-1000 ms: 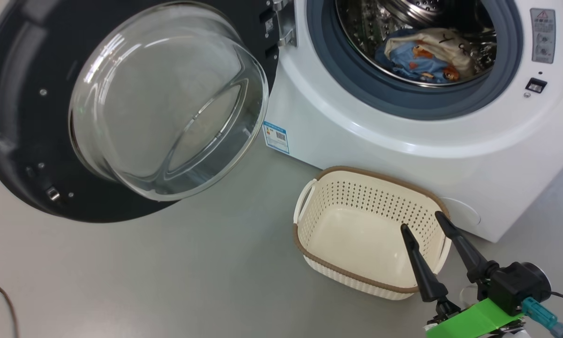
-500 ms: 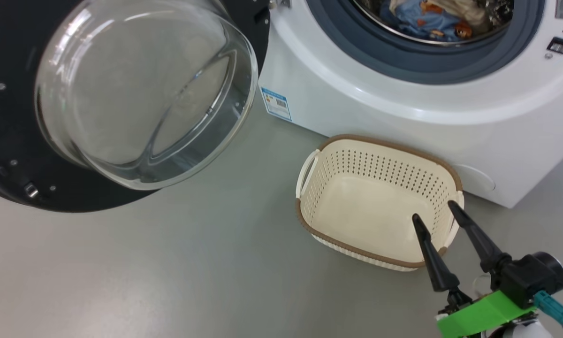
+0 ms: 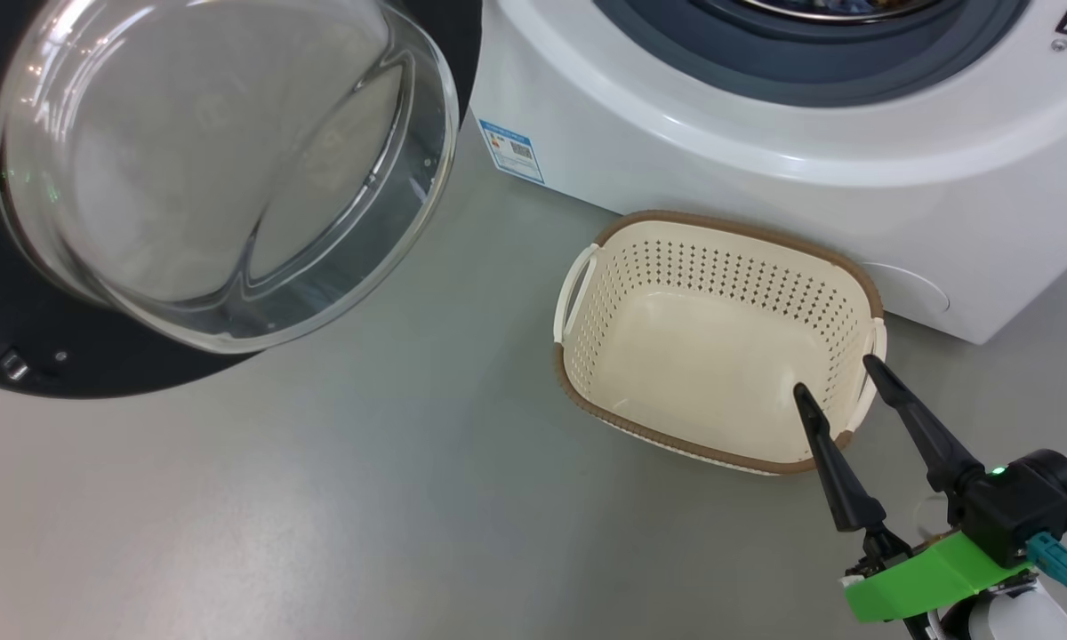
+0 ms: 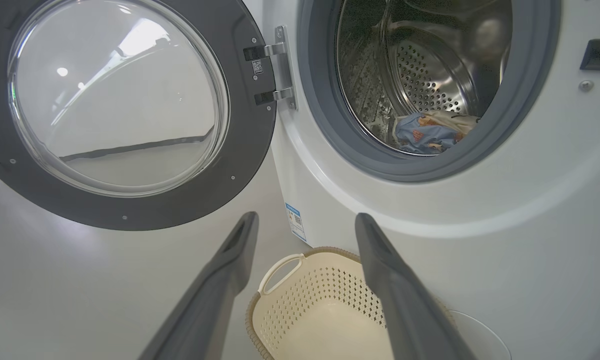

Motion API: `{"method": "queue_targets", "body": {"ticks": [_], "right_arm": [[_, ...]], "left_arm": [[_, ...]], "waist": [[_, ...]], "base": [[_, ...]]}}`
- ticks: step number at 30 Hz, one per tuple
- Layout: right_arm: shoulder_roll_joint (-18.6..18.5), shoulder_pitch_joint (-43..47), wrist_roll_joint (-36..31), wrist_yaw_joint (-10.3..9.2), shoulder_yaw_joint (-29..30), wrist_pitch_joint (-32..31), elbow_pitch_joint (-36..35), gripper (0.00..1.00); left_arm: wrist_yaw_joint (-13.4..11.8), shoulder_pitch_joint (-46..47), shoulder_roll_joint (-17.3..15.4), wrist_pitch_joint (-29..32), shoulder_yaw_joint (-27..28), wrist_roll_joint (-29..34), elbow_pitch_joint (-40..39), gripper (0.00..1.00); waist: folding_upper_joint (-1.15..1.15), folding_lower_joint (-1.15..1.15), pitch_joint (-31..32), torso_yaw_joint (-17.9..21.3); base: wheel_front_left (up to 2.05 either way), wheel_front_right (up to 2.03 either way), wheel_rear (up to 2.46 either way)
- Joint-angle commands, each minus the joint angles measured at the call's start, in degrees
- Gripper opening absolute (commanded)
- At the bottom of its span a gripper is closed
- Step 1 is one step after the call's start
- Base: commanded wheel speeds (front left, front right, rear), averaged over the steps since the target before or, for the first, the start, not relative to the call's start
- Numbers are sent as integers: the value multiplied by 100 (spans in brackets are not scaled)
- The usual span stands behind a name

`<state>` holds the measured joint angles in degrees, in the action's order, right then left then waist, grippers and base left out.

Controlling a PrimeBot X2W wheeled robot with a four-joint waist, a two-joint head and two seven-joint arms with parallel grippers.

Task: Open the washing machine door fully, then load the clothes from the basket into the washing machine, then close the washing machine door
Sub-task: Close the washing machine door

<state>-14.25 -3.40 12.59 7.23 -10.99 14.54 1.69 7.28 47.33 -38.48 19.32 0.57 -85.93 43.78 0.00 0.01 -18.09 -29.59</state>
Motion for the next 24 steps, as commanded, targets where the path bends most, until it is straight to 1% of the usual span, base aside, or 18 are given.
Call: {"method": "queue_targets", "body": {"ticks": [1,8,15,24], "right_arm": [[-52,-175,-35,25,-155,46,-179,100],[-127,-191,-61,25,-173,46,-227,100],[-139,-200,-72,25,-201,46,-211,100],[-145,-188,-71,25,-208,46,-187,100]], "left_arm": [[21,253,-504,135,145,-51,58,0],[21,472,-540,545,19,-157,440,0],[21,519,-564,929,-88,-225,636,0],[21,476,-520,1776,-174,-481,641,0]], "waist": [[0,-1,-58,33],[0,-1,-156,56],[0,-1,-169,56],[0,-1,-134,12]], "base": [[0,0,0],[0,0,0],[0,0,0],[0,0,0]]}}
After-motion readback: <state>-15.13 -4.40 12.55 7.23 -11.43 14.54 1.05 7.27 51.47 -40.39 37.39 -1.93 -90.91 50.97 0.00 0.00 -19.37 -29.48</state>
